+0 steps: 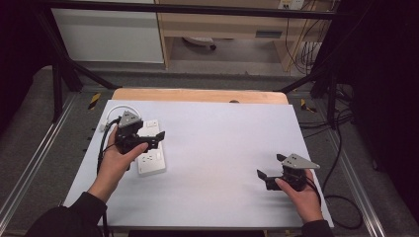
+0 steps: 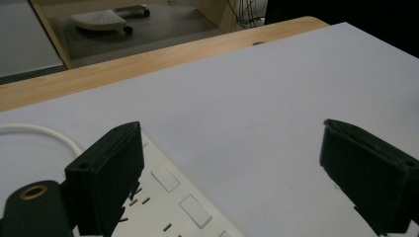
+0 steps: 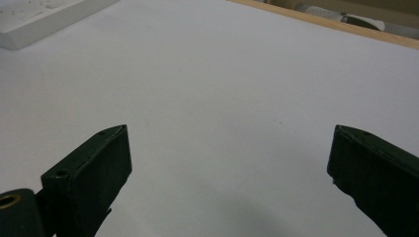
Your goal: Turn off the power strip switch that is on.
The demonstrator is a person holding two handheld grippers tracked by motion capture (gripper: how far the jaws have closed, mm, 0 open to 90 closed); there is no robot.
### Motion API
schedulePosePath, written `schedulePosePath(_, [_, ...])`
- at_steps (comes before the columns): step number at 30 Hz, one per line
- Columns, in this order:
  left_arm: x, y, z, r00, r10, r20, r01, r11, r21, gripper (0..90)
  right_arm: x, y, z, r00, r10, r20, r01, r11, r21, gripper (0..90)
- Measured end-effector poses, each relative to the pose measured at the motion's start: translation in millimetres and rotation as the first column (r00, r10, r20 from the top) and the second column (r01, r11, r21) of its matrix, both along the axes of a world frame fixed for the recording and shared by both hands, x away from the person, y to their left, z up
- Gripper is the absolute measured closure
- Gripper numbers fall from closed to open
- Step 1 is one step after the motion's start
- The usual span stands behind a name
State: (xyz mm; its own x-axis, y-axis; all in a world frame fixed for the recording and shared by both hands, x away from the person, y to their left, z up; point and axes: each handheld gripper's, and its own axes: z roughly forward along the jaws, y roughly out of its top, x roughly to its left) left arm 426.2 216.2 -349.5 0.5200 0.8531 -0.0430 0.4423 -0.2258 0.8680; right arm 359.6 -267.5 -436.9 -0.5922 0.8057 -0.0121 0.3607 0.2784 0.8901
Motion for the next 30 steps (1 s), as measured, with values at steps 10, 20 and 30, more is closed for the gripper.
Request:
schedulePosePath(10, [12.0,1.1,-9.6,0.9986,0.035,-0.04,-0.035,0.9993,0.014,12.6,0.0,0.2,-0.2,1.0,0.005,-0.001,-0.005,1.0,-0.005,3.9])
schedulePosePath(20, [23.8,9.0,-18.7,0.9946,0.079,-0.068,-0.078,0.9969,0.012,20.1,0.4,0.7,-0.4,1.0,0.007,-0.007,-0.007,1.0,-0.003,3.8])
schedulePosePath(30, [36.1,14.6,-35.0,0.9879,0.067,-0.14,-0.072,0.997,-0.029,42.1,0.6,0.7,-0.7,0.9999,0.009,-0.009,-0.009,1.0,-0.001,3.8])
